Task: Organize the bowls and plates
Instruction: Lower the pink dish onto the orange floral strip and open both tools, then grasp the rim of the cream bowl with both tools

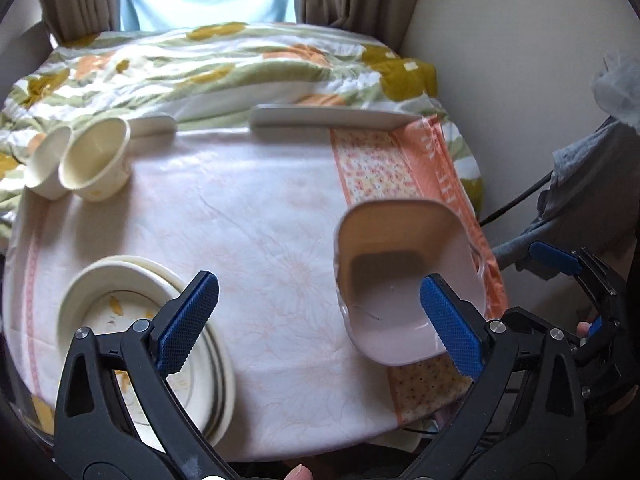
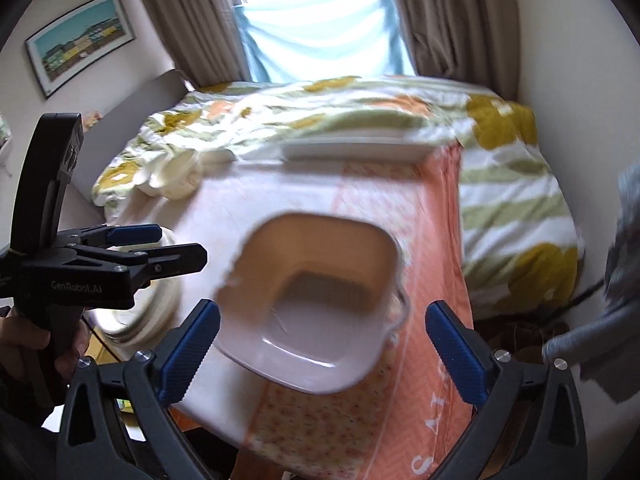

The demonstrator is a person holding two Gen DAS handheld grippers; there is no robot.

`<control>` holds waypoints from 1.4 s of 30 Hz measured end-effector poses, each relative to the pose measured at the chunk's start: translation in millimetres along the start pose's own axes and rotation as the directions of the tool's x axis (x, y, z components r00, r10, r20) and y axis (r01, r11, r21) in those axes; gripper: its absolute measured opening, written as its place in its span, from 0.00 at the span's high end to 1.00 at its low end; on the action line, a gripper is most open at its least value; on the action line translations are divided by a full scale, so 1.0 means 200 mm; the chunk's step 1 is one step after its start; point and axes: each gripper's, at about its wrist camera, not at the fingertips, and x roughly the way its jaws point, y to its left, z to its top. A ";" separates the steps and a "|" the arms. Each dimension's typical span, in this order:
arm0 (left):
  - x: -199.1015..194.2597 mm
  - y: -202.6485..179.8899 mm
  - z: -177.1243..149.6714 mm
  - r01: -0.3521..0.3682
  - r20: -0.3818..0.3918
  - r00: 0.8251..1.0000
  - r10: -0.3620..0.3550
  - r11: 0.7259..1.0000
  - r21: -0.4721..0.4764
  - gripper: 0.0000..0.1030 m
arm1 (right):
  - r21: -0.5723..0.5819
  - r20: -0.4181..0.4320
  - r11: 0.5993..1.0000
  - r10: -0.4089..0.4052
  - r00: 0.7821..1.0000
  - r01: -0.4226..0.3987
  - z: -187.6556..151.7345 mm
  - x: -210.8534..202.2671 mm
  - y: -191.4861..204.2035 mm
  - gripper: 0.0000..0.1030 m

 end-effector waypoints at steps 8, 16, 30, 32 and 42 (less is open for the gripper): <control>-0.53 0.37 0.18 -0.064 0.173 0.982 0.076 0.995 -0.071 0.02 | -0.104 0.089 0.991 0.093 0.992 -0.084 0.48 -0.13 0.35 0.01; -0.55 1.06 0.31 -0.056 0.152 0.984 0.096 0.967 -0.248 0.02 | -0.105 -0.010 0.982 0.154 0.988 -0.154 0.90 0.22 0.69 0.01; 0.36 1.70 0.36 0.151 -0.085 0.973 -0.216 0.869 -0.471 0.53 | 0.074 -0.351 0.976 0.218 0.911 -0.206 0.99 1.34 0.86 0.49; 0.43 1.72 0.36 0.154 -0.094 0.970 -0.222 0.870 -0.468 0.55 | 0.125 -0.376 0.969 0.244 0.894 -0.212 0.96 1.46 0.85 0.55; 0.56 1.78 0.35 0.200 -0.103 0.957 -0.271 0.874 -0.444 0.78 | 0.247 -0.376 0.939 0.318 0.870 -0.237 0.89 1.61 0.82 0.79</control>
